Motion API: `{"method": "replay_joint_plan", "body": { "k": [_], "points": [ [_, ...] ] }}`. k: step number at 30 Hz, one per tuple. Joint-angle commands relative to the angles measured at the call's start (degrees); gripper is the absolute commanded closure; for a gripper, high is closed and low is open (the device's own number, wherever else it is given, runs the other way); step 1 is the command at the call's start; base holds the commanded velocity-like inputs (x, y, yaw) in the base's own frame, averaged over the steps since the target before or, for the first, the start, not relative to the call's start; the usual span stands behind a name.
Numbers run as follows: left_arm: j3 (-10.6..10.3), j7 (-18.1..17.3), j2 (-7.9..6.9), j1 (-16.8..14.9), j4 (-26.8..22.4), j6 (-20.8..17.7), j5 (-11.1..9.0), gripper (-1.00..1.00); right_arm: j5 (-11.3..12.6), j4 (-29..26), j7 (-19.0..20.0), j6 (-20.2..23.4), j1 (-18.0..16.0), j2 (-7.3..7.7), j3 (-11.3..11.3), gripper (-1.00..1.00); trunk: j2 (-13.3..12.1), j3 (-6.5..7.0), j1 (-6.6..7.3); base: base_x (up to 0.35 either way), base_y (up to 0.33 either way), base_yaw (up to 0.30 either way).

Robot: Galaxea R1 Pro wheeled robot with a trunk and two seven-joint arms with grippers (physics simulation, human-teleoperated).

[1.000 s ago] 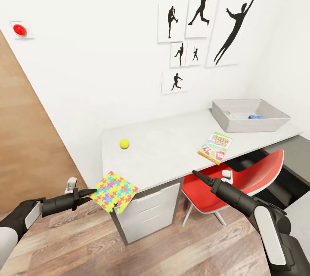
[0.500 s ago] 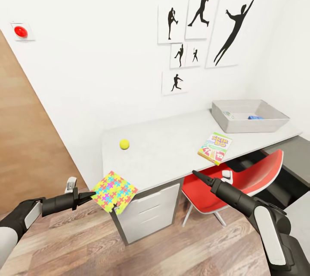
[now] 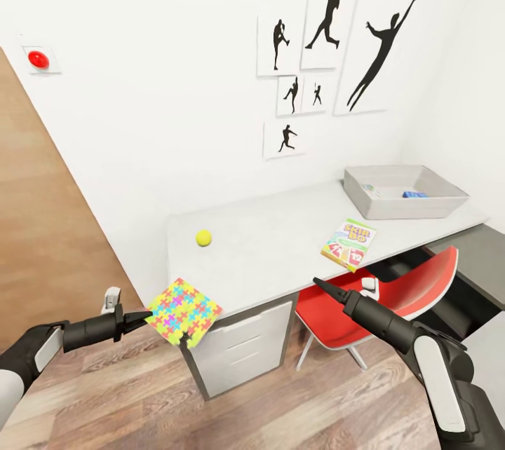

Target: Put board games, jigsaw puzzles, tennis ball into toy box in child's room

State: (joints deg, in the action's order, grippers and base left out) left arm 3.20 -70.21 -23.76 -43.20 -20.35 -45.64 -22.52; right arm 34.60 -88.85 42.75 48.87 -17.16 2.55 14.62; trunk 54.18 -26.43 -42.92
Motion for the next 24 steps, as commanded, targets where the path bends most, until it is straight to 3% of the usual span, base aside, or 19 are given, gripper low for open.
{"method": "replay_joint_plan", "body": {
  "k": [1, 8, 13, 18, 24],
  "points": [
    [0.1, -0.4, -0.22, -0.1, 0.0, -0.6, -0.1, 1.00, 0.0, 0.0, 0.1, 0.3, -0.1, 0.00, 0.1, -1.00, -0.4, 0.13, 0.22, 0.000, 0.000, 0.000],
    [0.1, -7.1, -1.44, -0.2, -0.7, -1.2, 0.3, 1.00, 0.0, 0.0, 0.1, 0.3, 0.0, 0.00, 0.1, -1.00, -3.2, 1.38, 1.76, 0.000, 0.000, 0.000],
    [-0.2, -7.7, -1.46, -0.5, -4.8, -4.2, 0.2, 1.00, 0.0, 0.0, 0.1, 0.2, 0.0, 0.00, 0.1, -1.00, -5.2, 2.28, 2.86, 0.000, 0.000, 0.000],
    [-0.3, -7.8, -1.05, -0.6, -13.6, -10.2, 0.1, 1.00, 0.0, 0.0, 0.1, 0.0, -0.1, -0.01, 0.1, -1.00, -7.2, 3.18, 3.96, 0.000, 0.000, 0.000],
    [-0.4, -7.9, -1.20, -0.6, -15.9, -11.2, 0.0, 1.00, -0.3, 0.1, 0.0, -0.2, 0.0, 0.00, 0.2, -1.00, -9.6, 4.26, 5.27, 0.000, 0.000, 0.000]
  ]
}}
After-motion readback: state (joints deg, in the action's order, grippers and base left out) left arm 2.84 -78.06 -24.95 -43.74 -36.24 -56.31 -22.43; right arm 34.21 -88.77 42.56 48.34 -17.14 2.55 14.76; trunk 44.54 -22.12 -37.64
